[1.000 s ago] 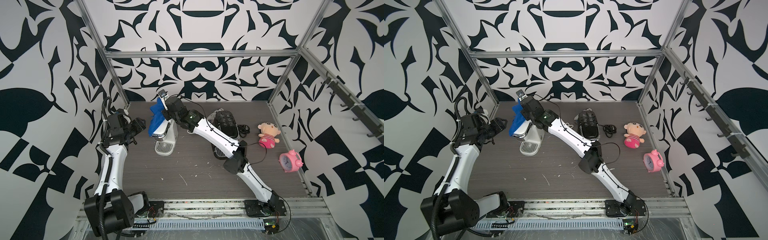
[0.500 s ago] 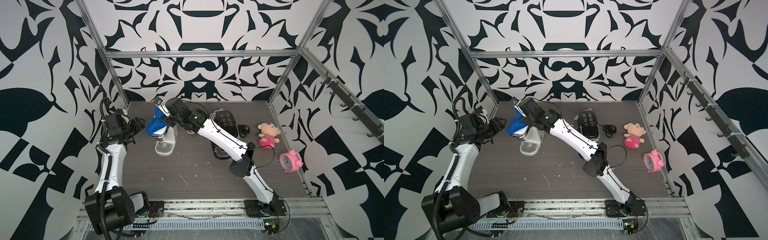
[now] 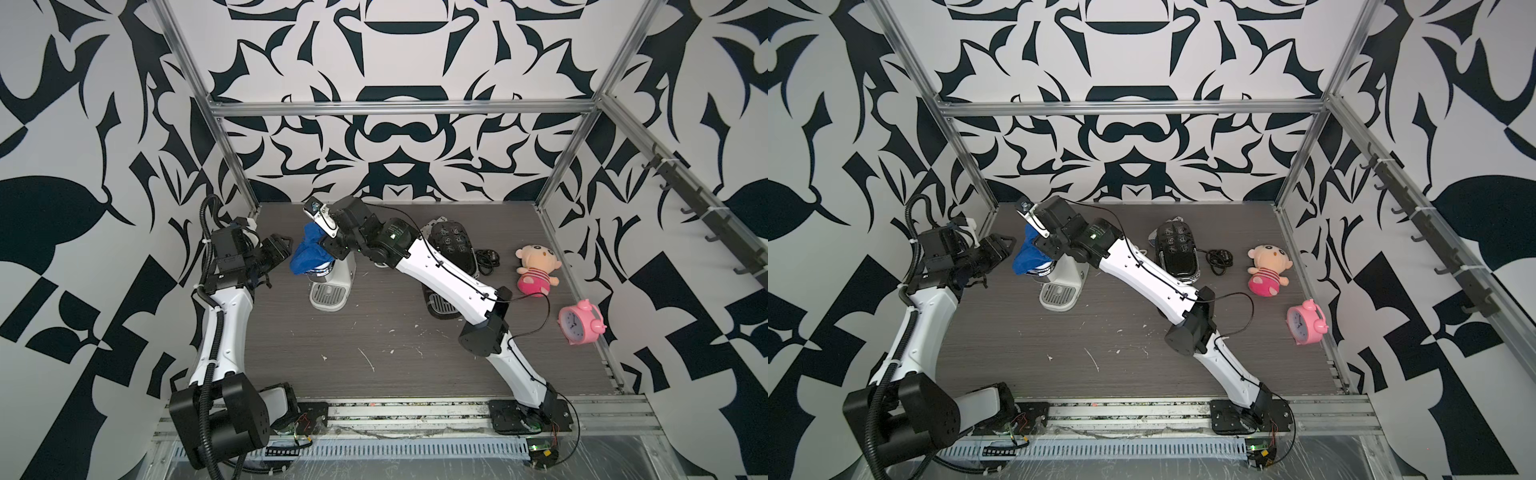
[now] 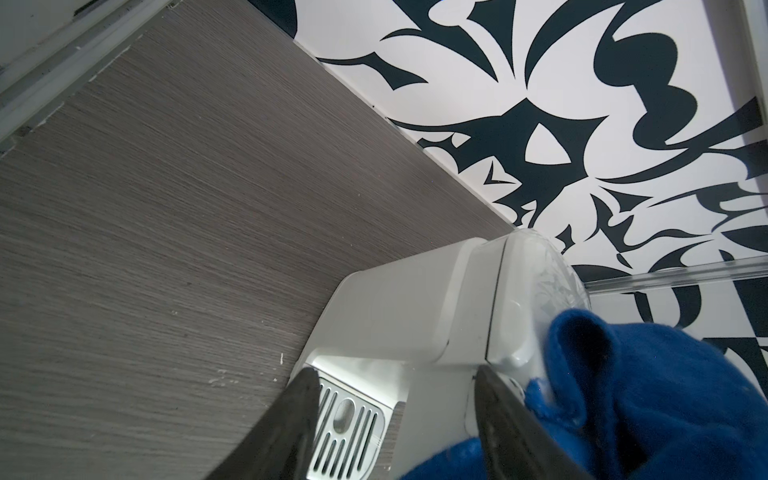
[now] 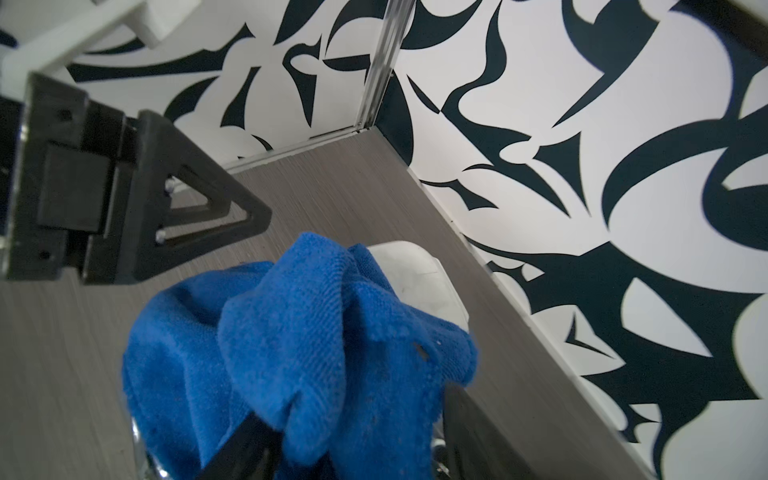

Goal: Wipe the surface of a coffee machine
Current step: Wipe the dirt from the surface of the coffee machine.

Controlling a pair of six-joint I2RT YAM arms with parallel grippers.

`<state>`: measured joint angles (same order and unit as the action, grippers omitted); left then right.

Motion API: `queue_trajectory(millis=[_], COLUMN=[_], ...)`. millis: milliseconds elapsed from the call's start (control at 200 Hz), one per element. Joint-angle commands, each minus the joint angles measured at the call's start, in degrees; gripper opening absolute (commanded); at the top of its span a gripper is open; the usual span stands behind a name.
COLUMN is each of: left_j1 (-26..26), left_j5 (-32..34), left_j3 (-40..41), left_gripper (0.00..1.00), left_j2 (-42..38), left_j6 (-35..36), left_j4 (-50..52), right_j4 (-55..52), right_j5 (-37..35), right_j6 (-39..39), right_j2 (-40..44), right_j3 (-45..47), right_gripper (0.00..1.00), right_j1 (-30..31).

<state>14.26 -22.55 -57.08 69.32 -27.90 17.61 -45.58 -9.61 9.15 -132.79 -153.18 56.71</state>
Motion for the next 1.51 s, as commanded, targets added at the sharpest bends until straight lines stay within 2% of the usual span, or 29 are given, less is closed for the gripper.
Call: queue_trajectory(millis=[0, 165, 210, 345, 475, 560, 765, 930, 1135, 1295, 1500], left_j1=[0.2, 0.2, 0.2, 0.2, 0.2, 0.2, 0.2, 0.2, 0.2, 0.2, 0.2], left_j5=[-1.4, -1.5, -1.6, -1.9, -2.0, -2.1, -2.4, -3.0, -3.8, -5.4, -7.2], left_j3=[-0.2, 0.2, 0.1, 0.1, 0.0, 0.1, 0.3, 0.4, 0.8, 1.4, 1.8], left_gripper=[0.63, 0.63, 0.63, 0.62, 0.62, 0.63, 0.62, 0.62, 0.62, 0.62, 0.61], left_j2=[0.8, 0.4, 0.4, 0.6, 0.7, 0.7, 1.1, 1.6, 2.2, 2.7, 3.3], left_j6=[-0.8, -0.9, -1.0, -1.3, -1.5, -1.5, -2.0, -2.5, -3.1, -4.5, -6.3], left_j4=[-0.9, -1.1, -1.1, -1.1, -1.2, -1.3, -1.6, -2.1, -2.9, -4.1, -5.8], right_j4=[4.2, 7.6, 9.1, 12.1, 11.4, 10.7, 11.5, 14.6, 20.4, 15.0, 10.4], right_j5=[9.0, 15.3, 16.4, 17.6, 17.4, 15.2, 9.9, 8.0, 3.7, -2.8, -2.6], right_j6=[-3.9, -3.8, -3.5, -1.0, 2.6, 4.4, 6.6, 1.5, -6.6, -14.5, -20.6], right_j2=[1.6, 3.5, 4.6, 6.7, 5.2, 3.1, -0.8, -2.8, -6.5, -11.9, -6.5], right_j3=[-1.0, 2.7, 6.4, 11.3, 11.1, 9.4, 7.0, 6.6, 4.6, -4.3, 1.2], right_gripper=[0.66, 0.76, 0.79, 0.8, 0.8, 0.73, 0.44, 0.29, 0.19, 0.12, 0.08], right_j1=[-1.3, -1.4, -1.4, -1.2, -0.6, -0.4, -0.8, -2.7, -4.6, -6.0, -6.5])
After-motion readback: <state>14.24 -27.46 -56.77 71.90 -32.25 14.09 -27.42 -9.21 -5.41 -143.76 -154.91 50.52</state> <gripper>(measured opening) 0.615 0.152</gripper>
